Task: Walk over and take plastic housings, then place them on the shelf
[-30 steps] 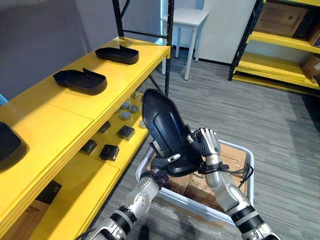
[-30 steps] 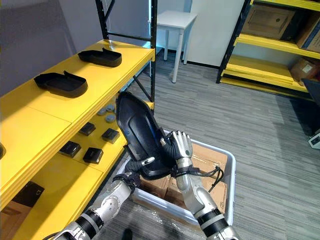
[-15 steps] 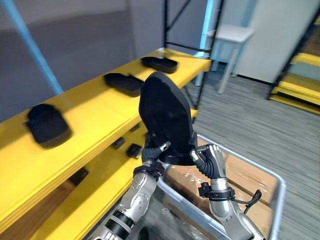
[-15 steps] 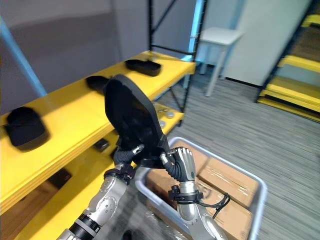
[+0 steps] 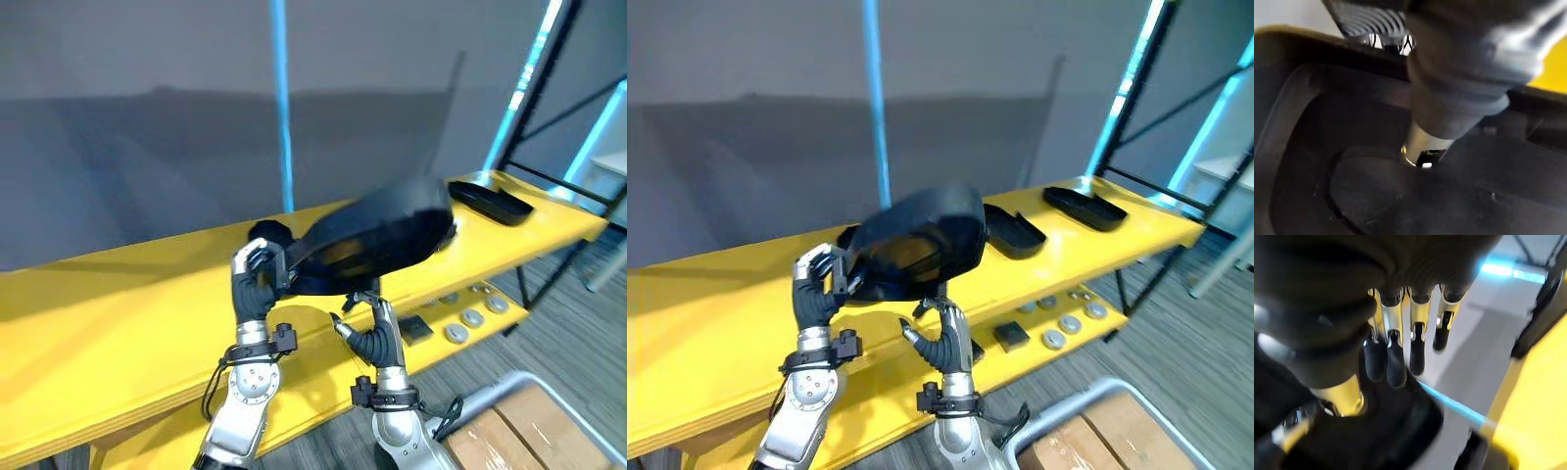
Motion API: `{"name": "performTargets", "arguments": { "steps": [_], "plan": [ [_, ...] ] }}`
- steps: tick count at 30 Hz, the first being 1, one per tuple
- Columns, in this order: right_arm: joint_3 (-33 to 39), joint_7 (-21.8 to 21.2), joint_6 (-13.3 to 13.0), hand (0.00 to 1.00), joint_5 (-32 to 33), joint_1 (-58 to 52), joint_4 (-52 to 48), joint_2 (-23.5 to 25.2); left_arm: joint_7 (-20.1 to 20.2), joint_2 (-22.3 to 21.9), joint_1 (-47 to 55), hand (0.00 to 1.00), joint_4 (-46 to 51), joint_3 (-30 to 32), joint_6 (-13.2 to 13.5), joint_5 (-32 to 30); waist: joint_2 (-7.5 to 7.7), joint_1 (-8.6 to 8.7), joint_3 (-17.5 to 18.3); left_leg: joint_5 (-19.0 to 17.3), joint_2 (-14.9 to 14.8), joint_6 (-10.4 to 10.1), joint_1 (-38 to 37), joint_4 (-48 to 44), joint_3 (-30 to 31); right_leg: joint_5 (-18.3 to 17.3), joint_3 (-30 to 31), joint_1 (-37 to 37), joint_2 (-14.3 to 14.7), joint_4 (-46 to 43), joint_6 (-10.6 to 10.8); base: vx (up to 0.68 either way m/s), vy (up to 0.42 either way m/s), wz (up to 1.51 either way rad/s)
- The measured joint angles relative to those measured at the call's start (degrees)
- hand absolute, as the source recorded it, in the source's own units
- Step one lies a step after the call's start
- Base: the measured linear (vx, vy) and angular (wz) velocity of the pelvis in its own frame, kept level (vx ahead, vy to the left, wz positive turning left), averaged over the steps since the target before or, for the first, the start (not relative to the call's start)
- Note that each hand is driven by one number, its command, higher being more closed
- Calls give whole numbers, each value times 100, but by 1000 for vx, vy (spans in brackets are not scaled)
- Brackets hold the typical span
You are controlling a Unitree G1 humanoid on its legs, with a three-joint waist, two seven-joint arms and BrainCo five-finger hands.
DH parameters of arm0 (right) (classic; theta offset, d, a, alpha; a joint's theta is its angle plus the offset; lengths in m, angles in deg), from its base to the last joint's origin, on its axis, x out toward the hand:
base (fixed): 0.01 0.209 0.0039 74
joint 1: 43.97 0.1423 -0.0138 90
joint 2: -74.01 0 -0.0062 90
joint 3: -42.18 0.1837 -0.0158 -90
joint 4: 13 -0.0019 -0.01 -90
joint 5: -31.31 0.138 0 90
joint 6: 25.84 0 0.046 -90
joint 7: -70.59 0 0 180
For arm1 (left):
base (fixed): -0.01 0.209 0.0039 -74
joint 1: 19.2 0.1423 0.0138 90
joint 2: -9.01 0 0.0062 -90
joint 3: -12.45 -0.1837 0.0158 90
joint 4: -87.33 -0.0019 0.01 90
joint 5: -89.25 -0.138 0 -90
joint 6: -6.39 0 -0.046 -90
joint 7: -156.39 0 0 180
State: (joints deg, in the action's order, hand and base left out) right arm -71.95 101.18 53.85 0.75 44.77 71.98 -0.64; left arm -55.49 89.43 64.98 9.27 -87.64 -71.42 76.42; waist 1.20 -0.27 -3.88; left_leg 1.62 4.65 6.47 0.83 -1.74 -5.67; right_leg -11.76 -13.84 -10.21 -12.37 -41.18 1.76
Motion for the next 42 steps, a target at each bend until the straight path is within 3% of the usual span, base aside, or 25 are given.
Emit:
{"name": "performTargets", "arguments": {
  "steps": [1,3,4,6,9,12,13,14,15,16,18,20,22,25,27,30,34,37,42],
  "plan": [
    [183,4,-60,0,63,-137,-2,72,-73,14,191,100,3,233,-60,-192,7,27,4,-34,29,-56,10,-16,286,-32,626,-51,528,884,67,142,-95,93],
    [406,28,-95,0,102,-279,-3,99,-174,42,382,100,6,393,-114,-308,46,82,21,-43,146,-71,13,-22,561,20,1175,8,841,1757,47,125,-102,97],
    [534,35,-111,0,106,-423,-24,103,-182,66,564,100,63,546,-142,-380,104,88,18,-77,311,-117,8,-51,739,449,1301,91,827,2275,-52,144,-123,89],
    [685,14,-112,0,188,-694,-1,-2,-157,-120,1055,100,317,811,-182,-450,-72,65,43,-149,200,-224,11,-41,886,589,1114,369,904,2760,-75,169,-117,42],
    [731,-115,-115,0,411,-919,-8,6,-200,-396,1644,100,881,1558,-182,-531,-33,-118,46,-205,10,-308,24,48,908,954,1086,710,1121,3585,-166,145,-97,1],
    [731,-333,-120,0,611,-1134,-4,-14,-260,-599,1827,100,1074,1760,-181,-379,-43,-215,15,-227,24,-351,27,66,1223,961,743,947,1097,3767,-173,73,-43,62],
    [790,-456,-131,0,659,-1211,4,-31,-257,-673,1816,100,1114,1688,-170,-182,-36,-185,-3,-449,22,-630,127,-28,1161,942,433,1015,1000,3766,-165,39,0,148],
    [944,-520,-149,0,689,-1284,15,-12,-256,-712,1736,100,1084,1584,-161,35,-14,-125,-24,-695,-207,-901,361,-367,381,933,130,1046,881,3770,-179,23,0,156],
    [1021,-539,-167,0,695,-1290,35,-19,-254,-729,1685,100,1052,1538,-143,152,-23,-71,-49,-745,-380,-967,524,-629,-101,911,1,1065,807,3763,-174,4,36,153],
    [1234,-565,-177,0,700,-1237,209,-55,-222,-792,1565,100,949,1528,-69,392,-45,-47,-108,-754,-729,-982,756,-991,-794,850,-231,1139,696,3755,-126,10,55,104],
    [1532,-595,-161,0,702,-1277,409,-139,-156,-863,1492,100,824,1533,20,895,-140,-51,-119,-616,-1203,-833,815,-1091,-1004,704,-460,1237,616,3666,17,32,162,78],
    [1812,-584,-161,0,713,-1330,411,-184,-108,-884,1497,100,707,1561,121,1506,-163,-37,-127,-489,-1091,-825,783,-1025,-959,598,-526,1216,398,3403,104,26,275,50],
    [1994,-559,-156,0,775,-1300,428,-167,14,-712,1390,100,534,1735,244,2286,-88,140,-103,-381,-735,-670,769,-855,-819,554,-477,1162,105,3356,132,7,329,44],
    [2030,-561,-155,0,777,-1295,512,-130,120,-407,1267,100,293,1876,274,3076,-25,156,-71,-390,-496,-669,771,-926,-497,581,-359,1196,-34,3379,172,-55,206,19],
    [2196,-624,-158,0,775,-1264,577,-53,322,-290,1210,100,265,1871,356,3559,25,150,-58,-406,-397,-668,762,-916,-431,629,-356,1226,-137,3420,313,-91,140,8],
    [2316,-790,-88,0,750,-1238,589,-8,822,-120,1017,100,161,1863,479,4220,83,149,-64,-393,-275,-624,716,-797,-608,638,-53,1030,-283,3325,392,-135,140,-28],
    [2220,-939,-29,0,750,-1222,594,173,1152,376,693,100,-179,1879,510,4767,134,233,-31,-433,-292,-536,671,-481,-1081,686,496,593,-234,3198,367,-82,94,-66],
    [2104,-1070,55,0,768,-1452,637,157,1377,889,137,100,-903,1734,479,5277,146,326,-38,-302,-322,-564,574,-234,-1089,753,1183,628,125,3484,288,18,9,-16],
    [1765,-1065,-80,0,779,-1641,379,-71,1597,1895,-885,100,-2107,1057,321,6480,190,492,-26,30,-375,-533,650,135,-1023,929,1167,505,261,3706,373,67,-45,3]
  ]
}}
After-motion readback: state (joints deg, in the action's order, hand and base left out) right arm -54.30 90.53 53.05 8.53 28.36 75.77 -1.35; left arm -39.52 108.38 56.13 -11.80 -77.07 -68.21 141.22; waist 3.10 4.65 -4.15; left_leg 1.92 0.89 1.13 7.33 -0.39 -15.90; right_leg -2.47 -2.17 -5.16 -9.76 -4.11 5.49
